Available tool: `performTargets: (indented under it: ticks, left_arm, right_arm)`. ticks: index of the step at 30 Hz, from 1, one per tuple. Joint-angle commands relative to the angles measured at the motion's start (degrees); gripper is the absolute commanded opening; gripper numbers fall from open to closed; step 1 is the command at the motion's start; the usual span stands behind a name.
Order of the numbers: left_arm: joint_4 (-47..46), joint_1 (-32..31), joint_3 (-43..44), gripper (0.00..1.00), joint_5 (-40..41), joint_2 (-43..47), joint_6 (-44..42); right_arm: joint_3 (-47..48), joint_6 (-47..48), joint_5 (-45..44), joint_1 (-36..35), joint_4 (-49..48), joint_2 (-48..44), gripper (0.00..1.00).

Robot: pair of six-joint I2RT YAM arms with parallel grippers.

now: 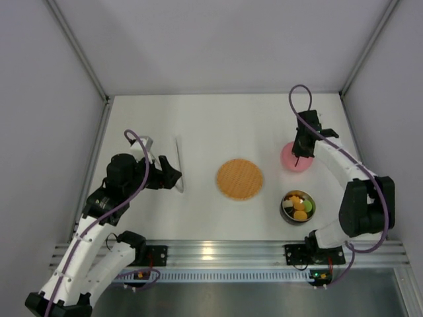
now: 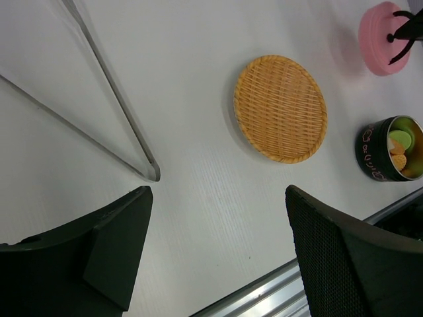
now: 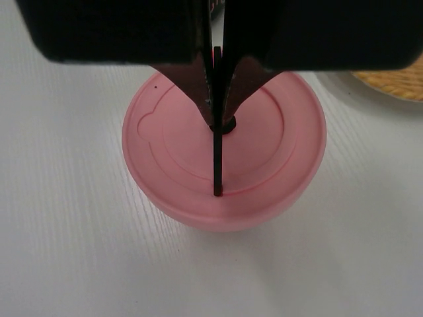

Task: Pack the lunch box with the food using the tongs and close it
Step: Pick up the box lid from the center of the board, then close the box lid on the packing box.

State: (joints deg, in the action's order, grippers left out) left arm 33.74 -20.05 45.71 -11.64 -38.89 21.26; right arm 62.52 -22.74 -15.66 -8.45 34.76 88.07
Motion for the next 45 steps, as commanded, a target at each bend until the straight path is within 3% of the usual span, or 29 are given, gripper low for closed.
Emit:
performTargets:
  ticks: [1, 16, 26, 45]
  left_arm:
    - [-0.6, -0.2, -0.1, 0.86, 1.0, 0.7, -0.5]
    - [-0.3, -0.2, -0.2, 0.86, 2.0, 0.9, -0.4]
    - [-0.2, -0.2, -0.3, 0.86, 3.0, 1.1, -0.3]
    - [-0.2, -0.2, -0.3, 0.87, 3.6, 1.2, -0.3]
  right_arm:
    - [4.4, -1.2, -1.8, 0.9, 2.7, -7.4, 0.00]
    - [1.6, -7.5, 2.4, 0.9, 27.7, -32.2, 0.00]
    - [-3.0, -7.2, 3.2, 0.9, 38.4, -37.1, 0.00]
    - [-9.4, -7.8, 7.2, 0.8, 33.7, -33.4, 0.00]
